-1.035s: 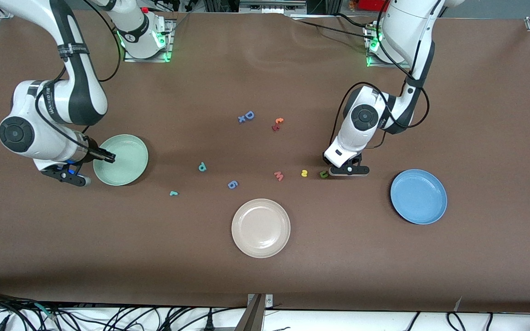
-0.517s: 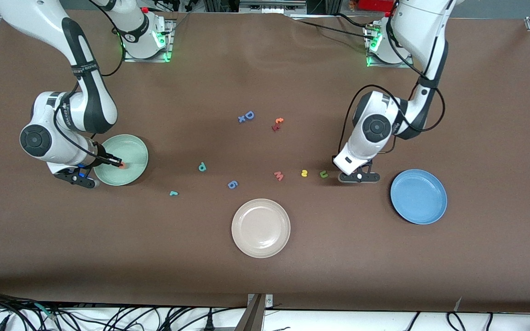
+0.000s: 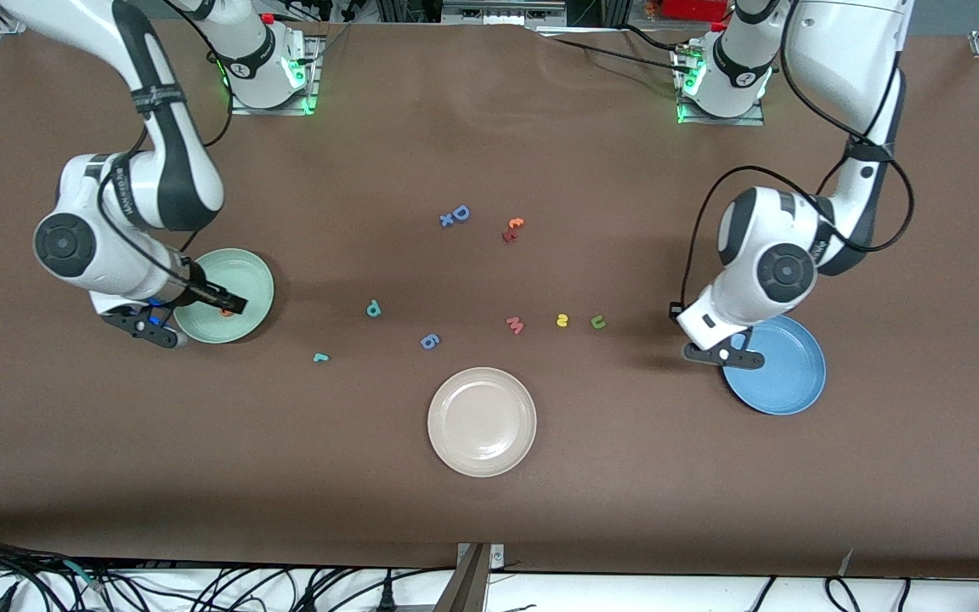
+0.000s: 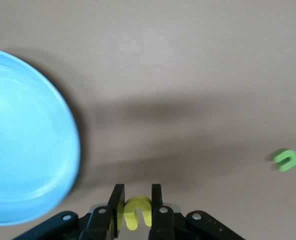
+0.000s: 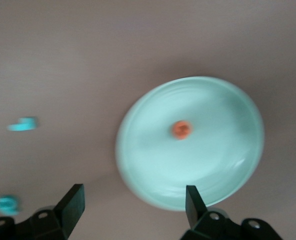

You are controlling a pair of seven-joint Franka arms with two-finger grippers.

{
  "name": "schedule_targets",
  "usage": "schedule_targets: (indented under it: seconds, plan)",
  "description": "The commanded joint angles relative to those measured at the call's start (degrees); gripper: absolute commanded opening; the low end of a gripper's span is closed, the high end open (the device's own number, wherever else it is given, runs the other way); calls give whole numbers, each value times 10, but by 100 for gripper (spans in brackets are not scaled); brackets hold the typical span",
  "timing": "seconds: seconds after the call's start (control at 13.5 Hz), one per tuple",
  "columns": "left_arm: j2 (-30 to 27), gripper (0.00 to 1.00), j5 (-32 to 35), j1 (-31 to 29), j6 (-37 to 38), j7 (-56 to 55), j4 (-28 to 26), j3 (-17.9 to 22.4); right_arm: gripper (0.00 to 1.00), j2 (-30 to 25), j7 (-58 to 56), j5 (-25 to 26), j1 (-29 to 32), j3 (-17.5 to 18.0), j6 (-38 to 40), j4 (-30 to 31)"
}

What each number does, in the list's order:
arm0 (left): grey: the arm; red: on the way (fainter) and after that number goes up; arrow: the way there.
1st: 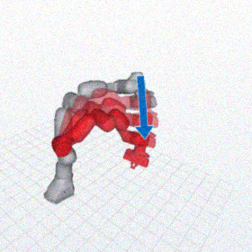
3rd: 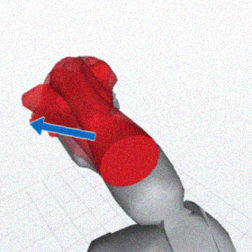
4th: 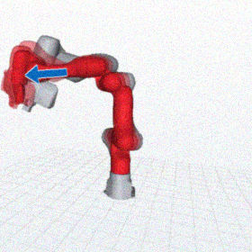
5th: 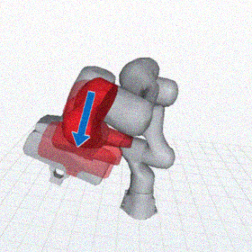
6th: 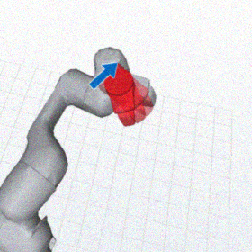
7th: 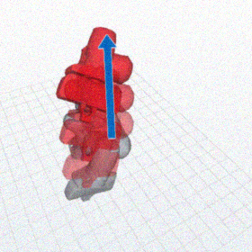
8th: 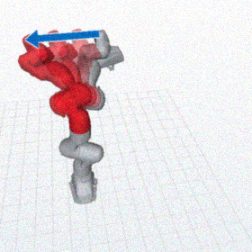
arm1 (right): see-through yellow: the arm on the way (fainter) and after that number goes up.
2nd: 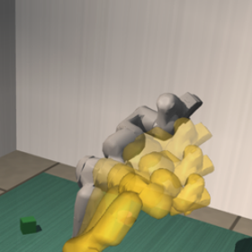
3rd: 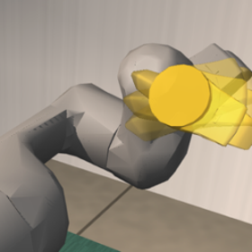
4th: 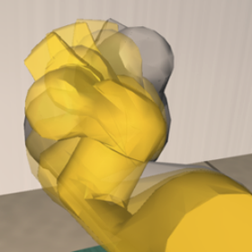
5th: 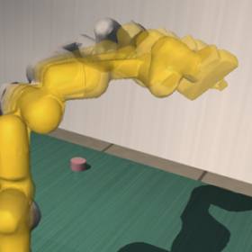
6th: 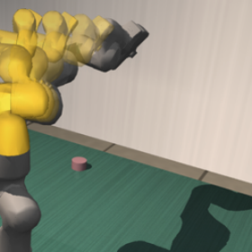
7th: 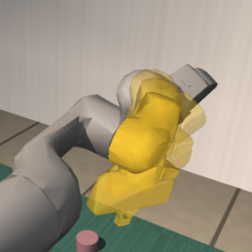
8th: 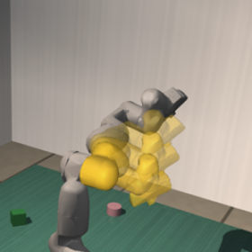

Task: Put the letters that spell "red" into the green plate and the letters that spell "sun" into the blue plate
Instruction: 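Release the yellow u on the blue plate while the right gripper reaches teal letter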

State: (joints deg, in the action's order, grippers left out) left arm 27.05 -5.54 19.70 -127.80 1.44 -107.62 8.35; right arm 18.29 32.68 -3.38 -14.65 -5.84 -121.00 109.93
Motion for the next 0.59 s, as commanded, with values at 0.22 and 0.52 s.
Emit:
schedule_targets:
  seconds: [0.22, 0.52]
  plan:
    - [1, 5, 33, -64, 14, 130, 14, -4, 90, 53, 218, -6, -9, 105, -86, -17]
    - [34, 7, 45, -108, 10, 226, 55, -3, 90, 110, 323, -4, -48, 115, -169, -17]
